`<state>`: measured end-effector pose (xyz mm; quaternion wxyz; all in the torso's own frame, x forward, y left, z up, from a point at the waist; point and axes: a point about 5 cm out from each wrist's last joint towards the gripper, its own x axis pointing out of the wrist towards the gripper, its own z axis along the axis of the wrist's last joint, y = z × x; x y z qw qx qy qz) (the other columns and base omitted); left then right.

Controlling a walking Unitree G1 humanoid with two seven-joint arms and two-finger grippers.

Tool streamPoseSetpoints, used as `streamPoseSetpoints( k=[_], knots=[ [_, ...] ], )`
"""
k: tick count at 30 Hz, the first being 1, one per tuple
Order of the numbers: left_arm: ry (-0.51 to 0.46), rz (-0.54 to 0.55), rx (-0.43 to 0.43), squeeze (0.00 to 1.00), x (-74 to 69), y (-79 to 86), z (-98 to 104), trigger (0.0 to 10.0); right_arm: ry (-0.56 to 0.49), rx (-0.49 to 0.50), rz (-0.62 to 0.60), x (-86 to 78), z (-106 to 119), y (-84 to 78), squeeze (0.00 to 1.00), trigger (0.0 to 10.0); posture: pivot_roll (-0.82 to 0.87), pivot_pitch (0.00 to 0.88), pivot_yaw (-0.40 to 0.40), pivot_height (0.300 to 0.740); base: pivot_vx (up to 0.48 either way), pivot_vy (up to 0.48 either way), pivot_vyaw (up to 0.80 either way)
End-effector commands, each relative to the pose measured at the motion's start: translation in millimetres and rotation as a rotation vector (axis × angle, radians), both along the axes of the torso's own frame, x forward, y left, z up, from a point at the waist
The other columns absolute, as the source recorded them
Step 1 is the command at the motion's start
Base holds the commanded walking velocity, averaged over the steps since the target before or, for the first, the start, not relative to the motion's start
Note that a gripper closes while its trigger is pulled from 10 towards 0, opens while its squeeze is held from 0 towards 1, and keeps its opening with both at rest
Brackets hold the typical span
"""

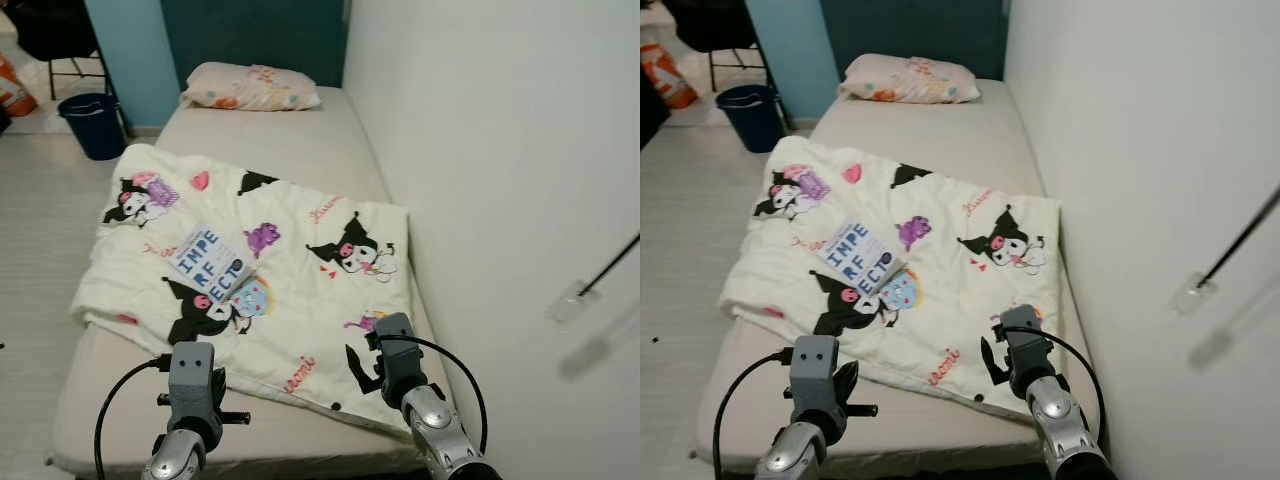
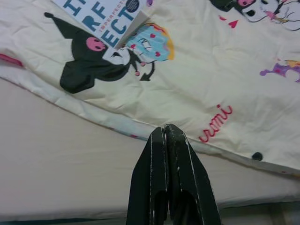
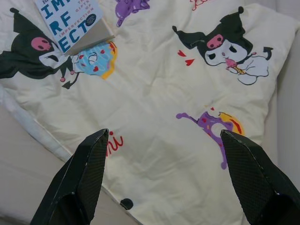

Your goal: Clean up the room

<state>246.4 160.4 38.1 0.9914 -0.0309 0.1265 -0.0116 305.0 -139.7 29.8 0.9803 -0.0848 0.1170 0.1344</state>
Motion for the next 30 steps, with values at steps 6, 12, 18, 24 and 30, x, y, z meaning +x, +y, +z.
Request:
streamPoseSetpoints(
  k=[6,12,18,24,30],
  knots=[
    [0.034,-0.021,0.025,0.00,-1.2,1.4,-4,10.0,0.031,0.010,-0.024,-2.0,-4,-3.0,0.00,10.0,-0.02,0.132,-0.022,0.740,0.000,0.000,0.00],
    [0.026,-0.031,0.038,0.00,-0.2,1.9,-2,10.0,0.033,0.014,-0.028,-2.2,-5,-2.0,0.00,10.0,-0.02,0.132,-0.015,0.740,0.000,0.266,0.00],
    [0.031,-0.033,0.050,0.00,-0.6,3.2,-2,10.0,0.042,0.027,-0.046,-4.5,-7,-2.3,0.00,10.0,-0.01,0.131,-0.008,0.740,0.000,0.051,0.00],
    [0.052,-0.062,0.106,0.00,-4.7,1.1,-9,10.0,0.036,0.022,-0.095,-4.5,-8,-7.2,0.00,10.0,-0.01,0.127,-0.005,0.740,0.000,0.000,0.00],
    [0.056,-0.075,0.092,0.00,-5.9,-4.5,-10,10.0,0.051,0.033,-0.122,-5.3,-9,-12.7,0.00,10.0,-0.02,0.121,-0.005,0.740,0.000,0.000,0.00]
  ],
)
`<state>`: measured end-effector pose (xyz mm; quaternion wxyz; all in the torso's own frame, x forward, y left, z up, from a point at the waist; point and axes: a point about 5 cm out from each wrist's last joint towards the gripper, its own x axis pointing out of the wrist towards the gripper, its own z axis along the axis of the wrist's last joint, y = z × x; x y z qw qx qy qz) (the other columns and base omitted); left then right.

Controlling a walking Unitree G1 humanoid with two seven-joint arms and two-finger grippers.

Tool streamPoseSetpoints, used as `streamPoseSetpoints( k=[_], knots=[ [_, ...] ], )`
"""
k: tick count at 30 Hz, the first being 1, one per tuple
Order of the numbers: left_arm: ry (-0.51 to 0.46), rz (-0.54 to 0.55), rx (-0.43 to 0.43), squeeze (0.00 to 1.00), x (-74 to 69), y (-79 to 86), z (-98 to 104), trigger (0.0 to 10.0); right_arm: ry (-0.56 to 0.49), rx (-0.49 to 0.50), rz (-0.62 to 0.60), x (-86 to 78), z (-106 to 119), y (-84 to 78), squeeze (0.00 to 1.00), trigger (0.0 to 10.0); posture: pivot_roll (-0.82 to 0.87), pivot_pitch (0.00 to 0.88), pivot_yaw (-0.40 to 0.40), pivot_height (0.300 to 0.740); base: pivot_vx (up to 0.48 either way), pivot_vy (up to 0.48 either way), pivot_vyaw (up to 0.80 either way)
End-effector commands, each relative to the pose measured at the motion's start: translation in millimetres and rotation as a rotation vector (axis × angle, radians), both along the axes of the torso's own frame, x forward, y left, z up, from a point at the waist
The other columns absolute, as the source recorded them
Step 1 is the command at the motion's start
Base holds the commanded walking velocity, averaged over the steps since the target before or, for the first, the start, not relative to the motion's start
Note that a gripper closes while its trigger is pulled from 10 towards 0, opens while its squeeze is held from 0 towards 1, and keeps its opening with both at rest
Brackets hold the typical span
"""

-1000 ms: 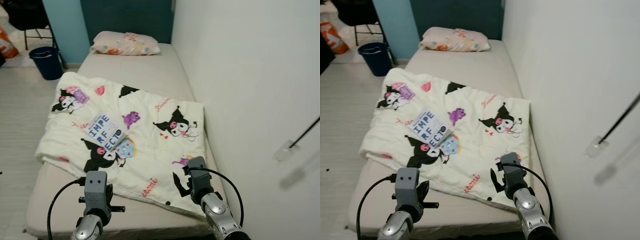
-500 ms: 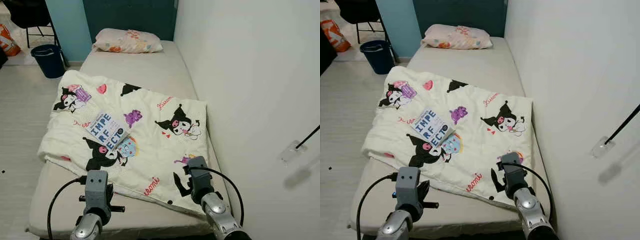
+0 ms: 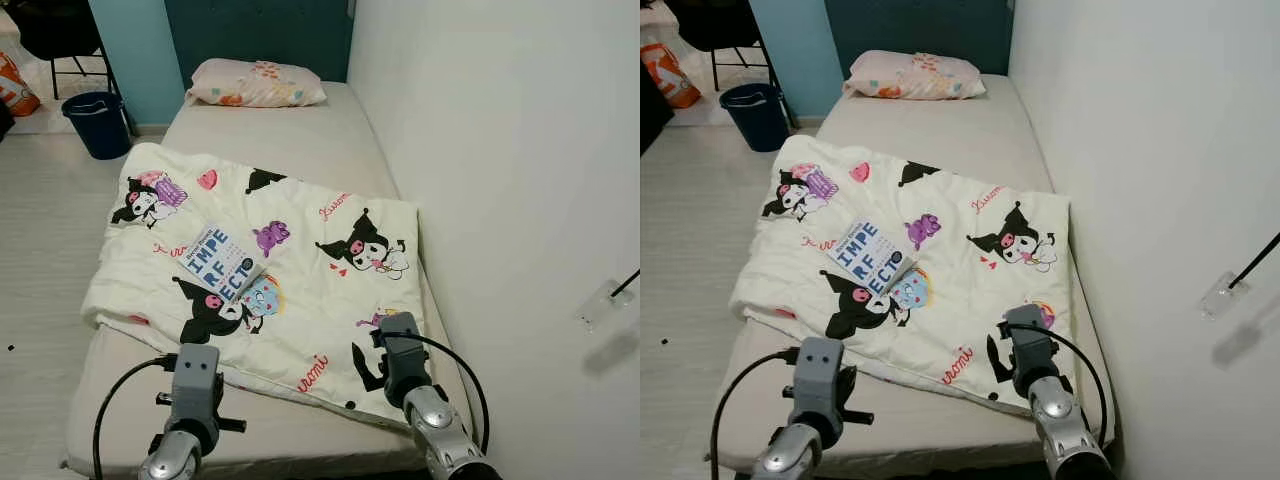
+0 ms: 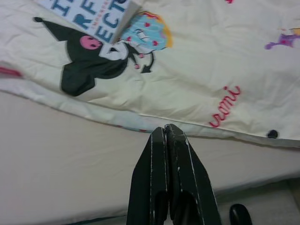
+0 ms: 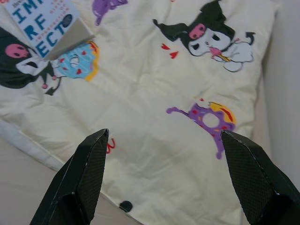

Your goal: Clean up the room

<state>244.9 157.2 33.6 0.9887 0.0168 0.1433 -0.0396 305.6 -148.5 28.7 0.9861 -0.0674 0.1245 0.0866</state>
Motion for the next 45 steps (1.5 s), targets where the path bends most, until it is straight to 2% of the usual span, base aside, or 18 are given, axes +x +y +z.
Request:
streamPoseSetpoints(
  k=[1,30,45],
  knots=[
    [0.023,-0.008,0.002,0.00,-4.0,-2.5,-4.6,10.0,0.043,0.017,-0.022,-6.1,-8.4,-4.6,0.00,10.0,-0.02,0.121,-0.005,0.740,0.000,0.000,0.00],
    [0.026,-0.018,0.006,0.00,-5.1,-6.0,-5.4,10.0,0.077,0.034,0.004,-8.8,-12.0,-1.8,0.00,10.0,-0.02,0.127,-0.005,0.650,0.000,0.000,0.00],
    [0.026,-0.007,0.012,0.00,-5.6,-4.3,-5.6,10.0,0.067,0.015,0.043,-8.3,-10.3,1.5,0.00,10.0,-0.02,0.143,-0.014,0.650,0.000,0.000,0.00]
  ],
)
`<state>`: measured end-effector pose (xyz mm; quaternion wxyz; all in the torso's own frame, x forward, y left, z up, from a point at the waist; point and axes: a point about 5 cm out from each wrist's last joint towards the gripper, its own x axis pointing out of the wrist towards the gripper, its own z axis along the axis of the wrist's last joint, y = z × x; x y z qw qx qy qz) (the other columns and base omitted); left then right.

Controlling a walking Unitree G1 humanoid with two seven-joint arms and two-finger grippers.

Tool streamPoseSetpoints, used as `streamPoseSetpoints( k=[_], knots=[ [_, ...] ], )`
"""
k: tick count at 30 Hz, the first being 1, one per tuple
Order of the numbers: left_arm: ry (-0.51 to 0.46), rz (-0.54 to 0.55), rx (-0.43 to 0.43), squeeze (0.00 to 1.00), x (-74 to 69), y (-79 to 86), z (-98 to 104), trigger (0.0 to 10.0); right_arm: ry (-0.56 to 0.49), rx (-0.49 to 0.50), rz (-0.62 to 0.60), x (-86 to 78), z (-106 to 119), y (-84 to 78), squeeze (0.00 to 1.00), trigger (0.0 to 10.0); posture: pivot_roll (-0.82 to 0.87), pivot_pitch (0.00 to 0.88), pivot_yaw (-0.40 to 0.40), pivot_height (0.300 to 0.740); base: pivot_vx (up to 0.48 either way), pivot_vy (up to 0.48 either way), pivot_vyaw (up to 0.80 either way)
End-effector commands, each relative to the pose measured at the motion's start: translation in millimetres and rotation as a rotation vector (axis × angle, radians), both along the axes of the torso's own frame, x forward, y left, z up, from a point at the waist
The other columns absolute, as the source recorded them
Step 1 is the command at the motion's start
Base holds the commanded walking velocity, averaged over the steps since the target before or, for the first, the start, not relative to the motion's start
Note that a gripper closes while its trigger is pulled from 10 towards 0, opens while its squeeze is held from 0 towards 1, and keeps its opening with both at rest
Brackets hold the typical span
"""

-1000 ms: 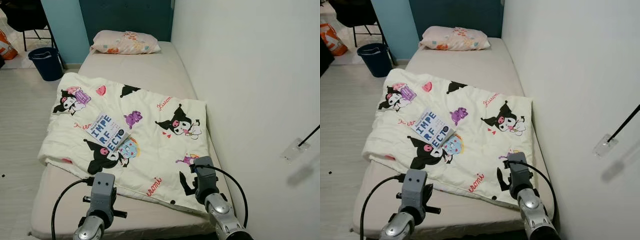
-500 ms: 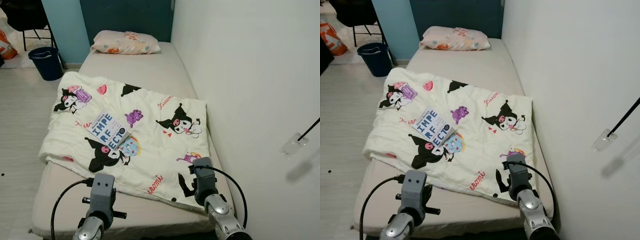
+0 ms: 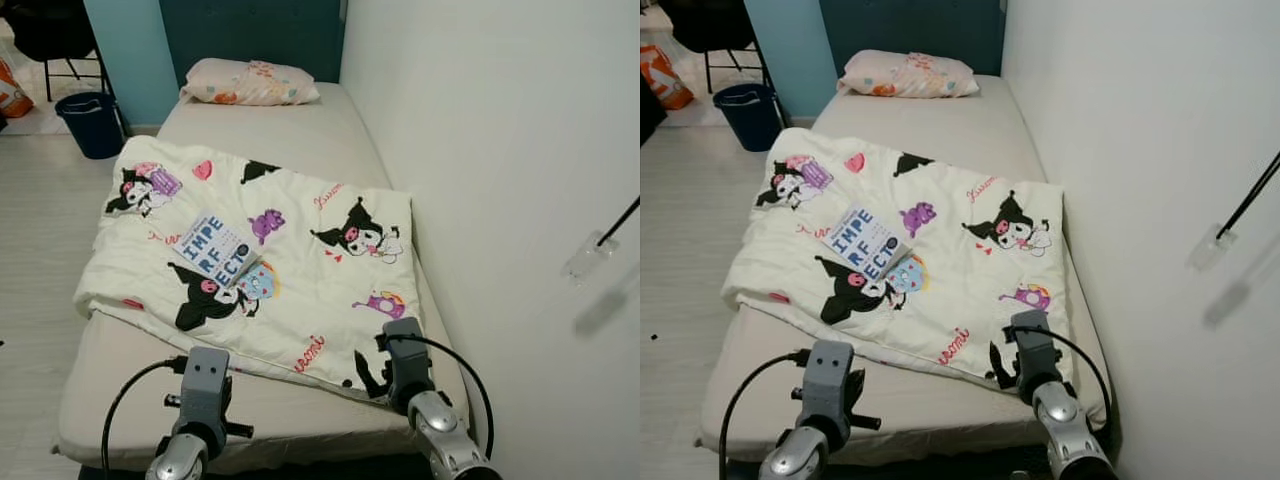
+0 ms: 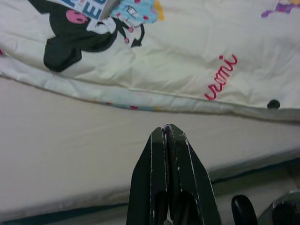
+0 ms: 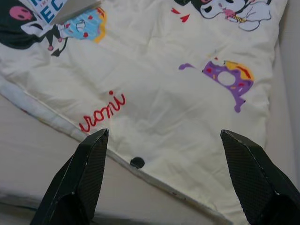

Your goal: Clean up the room

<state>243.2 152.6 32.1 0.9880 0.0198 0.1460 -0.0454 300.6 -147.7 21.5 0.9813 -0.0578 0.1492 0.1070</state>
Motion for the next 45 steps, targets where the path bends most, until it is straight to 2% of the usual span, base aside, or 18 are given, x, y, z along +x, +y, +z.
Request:
streamPoseSetpoints(
  k=[1,8,33,45],
  knots=[
    [0.020,0.009,0.007,0.00,-3.9,0.7,-4.1,10.0,0.017,-0.007,0.010,-3.4,-3.6,1.1,0.00,10.0,-0.01,0.143,-0.014,0.645,0.000,0.000,0.00],
    [0.020,0.014,0.011,0.00,-4.4,2.1,-3.9,10.0,0.024,-0.019,0.029,-3.8,-4.5,3.2,0.00,10.0,-0.01,0.149,-0.017,0.625,0.000,0.000,0.00],
    [0.022,0.027,0.008,0.00,-9.1,4.3,-4.5,10.0,0.016,-0.025,0.059,-4.3,-4.0,5.8,0.00,10.0,-0.01,0.163,-0.021,0.625,0.000,0.000,0.00],
    [0.022,0.030,0.012,0.00,-11.7,4.7,-5.1,10.0,0.002,-0.024,0.085,-2.3,-1.1,8.5,0.00,10.0,0.00,0.156,-0.020,0.600,0.000,0.000,0.00]
  ],
)
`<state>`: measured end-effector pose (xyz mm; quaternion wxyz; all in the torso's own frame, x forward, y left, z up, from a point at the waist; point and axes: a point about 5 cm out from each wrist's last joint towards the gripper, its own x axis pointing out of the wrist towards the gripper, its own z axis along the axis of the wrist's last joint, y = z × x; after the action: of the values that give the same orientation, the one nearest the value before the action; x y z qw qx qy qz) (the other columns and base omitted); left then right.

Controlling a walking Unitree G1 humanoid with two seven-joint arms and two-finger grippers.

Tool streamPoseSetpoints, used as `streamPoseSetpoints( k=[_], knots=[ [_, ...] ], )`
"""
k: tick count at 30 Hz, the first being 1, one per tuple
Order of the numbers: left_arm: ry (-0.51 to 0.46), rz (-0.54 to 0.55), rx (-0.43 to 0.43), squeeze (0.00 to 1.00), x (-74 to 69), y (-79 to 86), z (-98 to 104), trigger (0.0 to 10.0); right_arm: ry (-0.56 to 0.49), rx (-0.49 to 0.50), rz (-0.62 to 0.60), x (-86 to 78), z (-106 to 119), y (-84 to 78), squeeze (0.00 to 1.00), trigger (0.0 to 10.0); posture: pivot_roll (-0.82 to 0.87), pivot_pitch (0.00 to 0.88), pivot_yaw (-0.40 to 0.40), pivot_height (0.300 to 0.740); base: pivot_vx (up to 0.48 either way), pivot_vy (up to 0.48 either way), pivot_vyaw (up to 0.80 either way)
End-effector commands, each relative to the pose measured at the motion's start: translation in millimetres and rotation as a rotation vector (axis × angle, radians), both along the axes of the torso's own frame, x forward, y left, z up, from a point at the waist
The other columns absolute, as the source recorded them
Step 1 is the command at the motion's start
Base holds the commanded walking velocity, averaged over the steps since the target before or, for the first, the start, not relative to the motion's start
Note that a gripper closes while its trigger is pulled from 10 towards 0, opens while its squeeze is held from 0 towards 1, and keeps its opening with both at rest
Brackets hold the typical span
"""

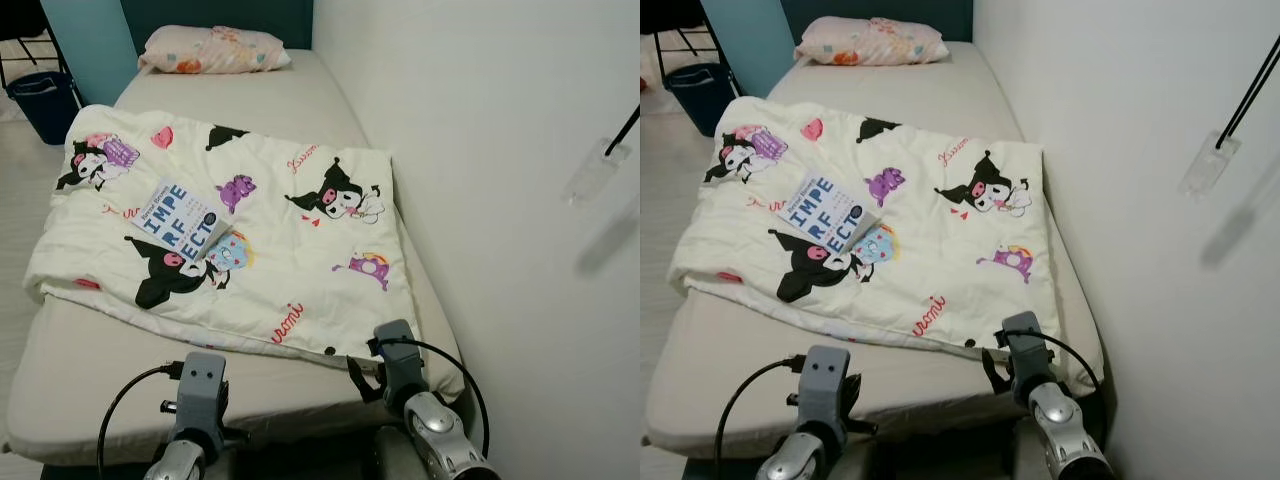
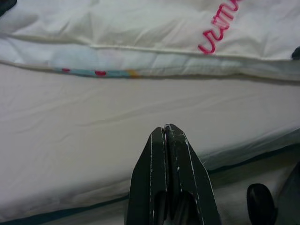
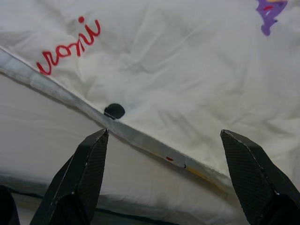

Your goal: Clean up the room

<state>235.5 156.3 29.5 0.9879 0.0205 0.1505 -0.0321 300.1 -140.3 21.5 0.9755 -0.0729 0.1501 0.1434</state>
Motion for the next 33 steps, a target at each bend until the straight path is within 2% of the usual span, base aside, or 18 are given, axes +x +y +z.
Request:
streamPoseSetpoints(
  k=[1,6,12,13,14,17,19,21,22,23,24,25,26,27,28,31,33],
  knots=[
    [0.014,0.003,0.007,0.00,-4.0,1.0,-2,10.0,-0.003,-0.004,0.008,-1.9,-1,1.1,0.00,10.0,0.00,0.156,-0.020,0.600,0.000,0.000,0.00],
    [0.014,0.003,0.008,0.00,-4.4,1.2,-3,10.0,-0.005,-0.015,0.020,-1.9,-1,1.7,0.00,10.0,0.00,0.153,-0.021,0.600,0.000,0.000,0.00],
    [0.017,-0.008,0.015,0.00,-5.4,0.1,-3,10.0,-0.026,-0.072,0.115,-1.0,1,6.6,0.00,10.0,-0.01,0.149,-0.021,0.600,0.000,0.000,0.00],
    [0.018,-0.012,0.018,0.00,-6.0,-0.5,-4,10.0,-0.052,-0.130,0.177,-0.4,4,10.4,0.42,10.0,-0.01,0.150,-0.021,0.600,0.000,0.000,0.00],
    [0.018,-0.015,0.019,0.00,-6.2,-0.8,-4,10.0,-0.074,-0.176,0.244,-0.1,6,15.0,1.00,10.0,-0.01,0.150,-0.022,0.600,0.000,0.000,0.00],
    [0.018,-0.016,0.020,0.00,-6.4,-1.0,-4,10.0,-0.092,-0.221,0.307,-0.1,7,19.2,1.00,10.0,-0.01,0.150,-0.022,0.600,0.000,0.000,0.00],
    [0.015,-0.014,0.022,0.00,-5.8,-0.1,-3,10.0,-0.146,-0.393,0.487,-0.9,8,31.5,1.00,10.0,-0.01,0.159,-0.026,0.600,0.000,0.000,0.00],
    [0.015,-0.014,0.022,0.00,-5.8,-0.1,-3,10.0,-0.146,-0.393,0.487,-0.9,8,31.5,1.00,10.0,-0.01,0.159,-0.026,0.600,0.000,0.000,0.00],
    [0.013,-0.013,0.025,0.00,-5.2,0.6,-3,10.0,-0.160,-0.460,0.556,-1.2,8,35.6,1.00,10.0,-0.01,0.168,-0.029,0.600,0.000,0.000,0.00],
    [0.013,-0.013,0.025,0.00,-5.2,0.6,-3,10.0,-0.160,-0.460,0.556,-1.2,8,35.6,1.00,10.0,-0.01,0.168,-0.029,0.600,0.000,0.000,0.00],
    [0.012,-0.012,0.027,0.00,-4.8,1.6,-2,10.0,-0.176,-0.522,0.615,-1.6,7,39.0,1.00,10.0,-0.01,0.171,-0.031,0.600,0.000,0.000,0.00],
    [0.012,-0.012,0.027,0.00,-4.8,1.6,-2,10.0,-0.176,-0.522,0.615,-1.6,7,39.0,1.00,10.0,-0.01,0.171,-0.031,0.600,0.000,0.000,0.00],
    [0.010,-0.010,0.039,0.00,-4.1,7.0,-1,10.0,-0.164,-0.650,0.731,-3.0,2,43.0,1.00,10.0,0.01,0.195,-0.040,0.600,0.000,0.000,0.00],
    [0.011,-0.010,0.048,0.00,-4.3,9.9,-1,10.0,-0.162,-0.705,0.766,-3.3,0,43.3,1.00,10.0,0.01,0.195,-0.040,0.600,0.000,0.000,0.00],
    [0.011,-0.013,0.060,0.00,-4.4,12.5,-1,10.0,-0.171,-0.770,0.788,-2.2,-1,42.8,1.00,10.0,0.02,0.208,-0.042,0.600,0.000,0.000,0.00],
    [0.010,-0.018,0.077,0.00,-4.7,15.6,0,10.0,-0.174,-0.814,0.798,-0.4,-1,41.4,1.00,10.0,0.02,0.208,-0.042,0.600,0.000,0.000,0.00],
    [0.008,-0.012,0.085,0.00,-4.6,19.7,1,10.0,-0.172,-0.883,0.779,3.9,-1,38.3,1.00,10.0,0.02,0.218,-0.042,0.600,0.000,0.000,0.00]
  ],
)
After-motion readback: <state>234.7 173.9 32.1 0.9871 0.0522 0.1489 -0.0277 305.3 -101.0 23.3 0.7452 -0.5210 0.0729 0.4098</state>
